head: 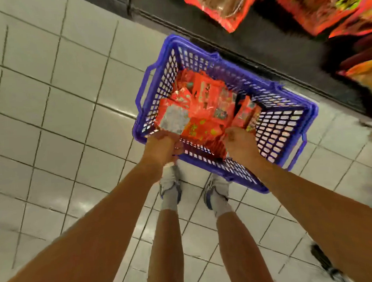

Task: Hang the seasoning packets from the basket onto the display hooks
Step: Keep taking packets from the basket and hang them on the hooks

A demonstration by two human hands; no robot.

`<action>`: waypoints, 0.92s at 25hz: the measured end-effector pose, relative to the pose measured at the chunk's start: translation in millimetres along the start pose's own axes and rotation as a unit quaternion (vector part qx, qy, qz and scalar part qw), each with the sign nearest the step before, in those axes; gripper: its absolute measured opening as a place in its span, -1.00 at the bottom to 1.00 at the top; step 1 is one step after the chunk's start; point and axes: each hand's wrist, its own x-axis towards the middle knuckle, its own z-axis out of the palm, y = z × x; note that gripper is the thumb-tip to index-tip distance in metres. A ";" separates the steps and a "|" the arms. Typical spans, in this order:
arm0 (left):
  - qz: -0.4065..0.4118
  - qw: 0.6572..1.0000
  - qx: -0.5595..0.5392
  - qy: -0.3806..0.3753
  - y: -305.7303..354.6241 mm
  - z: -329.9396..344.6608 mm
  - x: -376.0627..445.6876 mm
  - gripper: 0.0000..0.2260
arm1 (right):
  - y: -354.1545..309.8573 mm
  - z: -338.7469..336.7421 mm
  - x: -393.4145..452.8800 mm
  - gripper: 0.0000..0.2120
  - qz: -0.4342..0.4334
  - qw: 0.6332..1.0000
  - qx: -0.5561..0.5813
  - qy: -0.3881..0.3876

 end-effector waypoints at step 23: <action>0.100 0.974 0.088 -0.185 -9.9 -15.0 90.4 -0.55 | -48.4 -11.7 27.0 -0.54 0.082 0.809 0.564 -0.141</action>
